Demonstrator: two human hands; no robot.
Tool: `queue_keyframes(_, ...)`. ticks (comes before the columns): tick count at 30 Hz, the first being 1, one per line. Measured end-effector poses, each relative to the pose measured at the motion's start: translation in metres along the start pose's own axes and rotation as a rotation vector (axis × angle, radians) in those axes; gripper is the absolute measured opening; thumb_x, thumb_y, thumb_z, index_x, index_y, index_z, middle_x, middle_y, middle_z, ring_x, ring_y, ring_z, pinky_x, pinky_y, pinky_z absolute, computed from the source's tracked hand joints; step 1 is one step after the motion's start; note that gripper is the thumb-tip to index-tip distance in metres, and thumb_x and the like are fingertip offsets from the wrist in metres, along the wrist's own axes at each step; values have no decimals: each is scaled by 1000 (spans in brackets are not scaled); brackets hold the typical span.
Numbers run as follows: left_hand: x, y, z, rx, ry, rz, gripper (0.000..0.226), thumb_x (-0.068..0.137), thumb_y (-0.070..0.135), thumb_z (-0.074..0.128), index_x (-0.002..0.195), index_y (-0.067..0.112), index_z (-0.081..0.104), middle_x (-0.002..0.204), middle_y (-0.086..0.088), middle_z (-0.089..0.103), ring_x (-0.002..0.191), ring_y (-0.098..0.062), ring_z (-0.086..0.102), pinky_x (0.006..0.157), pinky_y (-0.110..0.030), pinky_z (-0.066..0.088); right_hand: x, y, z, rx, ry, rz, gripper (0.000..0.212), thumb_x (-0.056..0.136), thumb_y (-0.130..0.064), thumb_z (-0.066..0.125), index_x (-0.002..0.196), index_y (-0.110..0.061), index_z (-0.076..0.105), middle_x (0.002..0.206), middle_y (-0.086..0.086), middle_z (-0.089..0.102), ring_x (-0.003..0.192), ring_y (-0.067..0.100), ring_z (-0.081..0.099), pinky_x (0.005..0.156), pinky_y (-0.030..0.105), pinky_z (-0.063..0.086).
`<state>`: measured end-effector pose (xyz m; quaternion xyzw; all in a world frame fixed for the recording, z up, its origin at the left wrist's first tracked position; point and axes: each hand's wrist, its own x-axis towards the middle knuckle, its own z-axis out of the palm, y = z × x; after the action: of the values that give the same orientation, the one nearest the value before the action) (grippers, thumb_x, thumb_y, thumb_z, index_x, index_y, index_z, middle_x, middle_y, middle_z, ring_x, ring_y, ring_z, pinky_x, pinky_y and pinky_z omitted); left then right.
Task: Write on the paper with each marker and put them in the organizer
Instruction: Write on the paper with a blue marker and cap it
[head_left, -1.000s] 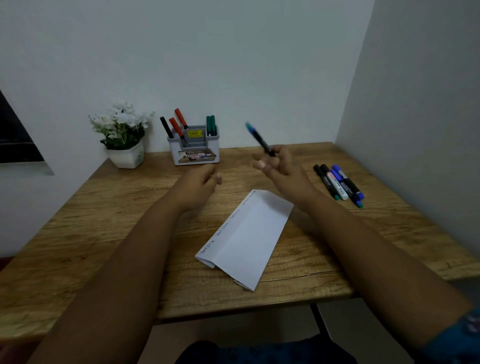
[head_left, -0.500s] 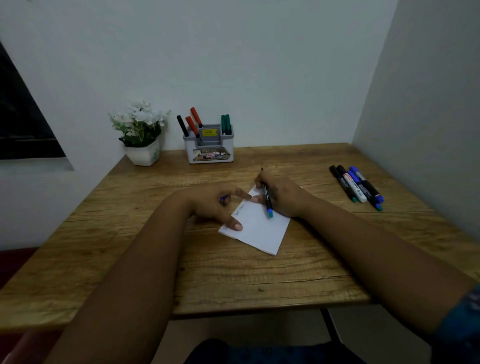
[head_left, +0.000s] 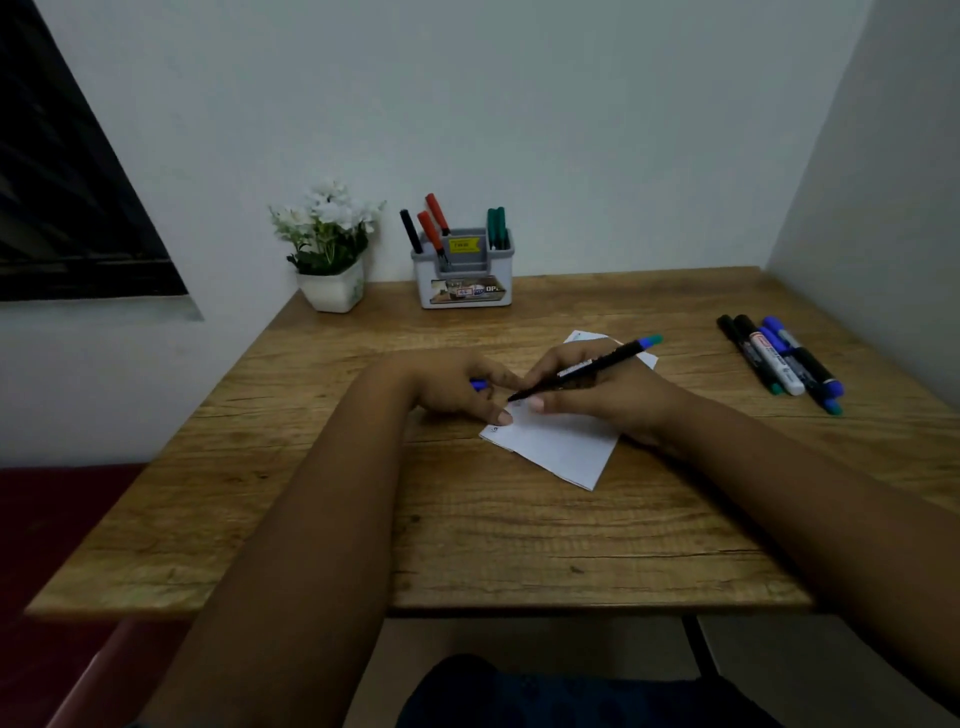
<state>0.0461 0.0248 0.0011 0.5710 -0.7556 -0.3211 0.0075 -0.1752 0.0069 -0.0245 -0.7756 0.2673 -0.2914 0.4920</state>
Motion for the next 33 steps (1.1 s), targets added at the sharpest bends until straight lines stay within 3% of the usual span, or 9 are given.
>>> queue_keyframes(3, 1, -1, 0, -24, 0, -8, 34, 83, 41, 71, 113, 50, 57, 108, 19, 55, 107, -12, 45, 93, -34, 32, 5, 2, 10, -44, -42, 10, 13, 78, 3, 72, 81, -10, 71, 89, 2, 75, 91, 18, 70, 83, 29, 55)
queue_keyframes(8, 1, 0, -2, -83, 10, -14, 27, 79, 40, 75, 75, 62, 60, 102, 21, 56, 106, -13, 48, 83, -33, 36, 10, 2, 18, -68, -2, 56, 1, 87, -13, 67, 86, -14, 67, 76, 8, 67, 70, 15, 61, 72, 36, 50)
queue_keyframes(11, 2, -2, -4, -94, 14, -26, 28, 75, 41, 77, 90, 57, 60, 111, 22, 55, 113, -14, 47, 95, -39, 36, 10, 3, 20, -251, 28, 13, 13, 88, -30, 70, 79, -21, 69, 70, 14, 68, 61, 15, 63, 72, 40, 53)
queue_keyframes(15, 4, -2, -5, -56, 18, -23, 40, 74, 43, 77, 102, 59, 54, 124, 15, 50, 122, -17, 41, 106, -45, 32, 10, 2, 19, -272, 2, -106, 9, 82, -3, 70, 81, -10, 74, 76, 1, 73, 75, 13, 69, 72, 32, 56)
queue_keyframes(18, 5, -4, -6, -38, 32, -15, 41, 75, 42, 77, 106, 56, 55, 122, 14, 53, 119, -16, 44, 102, -43, 35, 9, -1, 20, -255, -49, -183, 16, 78, 9, 69, 84, -5, 75, 84, -7, 74, 84, 3, 69, 77, 15, 50)
queue_keyframes(22, 7, -5, -7, -94, 40, -12, 40, 72, 36, 81, 107, 46, 64, 115, 16, 62, 108, -12, 53, 85, -30, 41, 11, -6, 17, -322, -113, -226, 18, 76, -8, 67, 88, -20, 75, 93, -2, 73, 93, 13, 68, 87, 28, 52)
queue_keyframes(24, 8, -4, -8, -75, 45, -18, 48, 74, 33, 80, 115, 46, 60, 121, 15, 59, 110, -12, 52, 86, -31, 40, 14, -4, 15, -316, -161, -182, 19, 79, -7, 65, 90, -19, 76, 95, -3, 74, 97, 9, 68, 90, 23, 50)
queue_keyframes(29, 9, -6, -9, -121, 6, 23, 31, 70, 30, 84, 85, 51, 66, 110, 13, 66, 109, -13, 55, 91, -35, 40, 18, 2, 18, -209, -90, -66, 13, 82, -2, 64, 84, -14, 67, 80, 0, 71, 78, 23, 66, 73, 25, 52)
queue_keyframes(33, 9, -8, -10, -70, -39, 28, 51, 75, 28, 80, 120, 42, 60, 116, 13, 63, 115, -14, 52, 101, -37, 37, 15, 5, 19, -275, -77, -84, 8, 78, -10, 67, 79, -18, 69, 80, -1, 70, 81, 19, 65, 74, 30, 52)
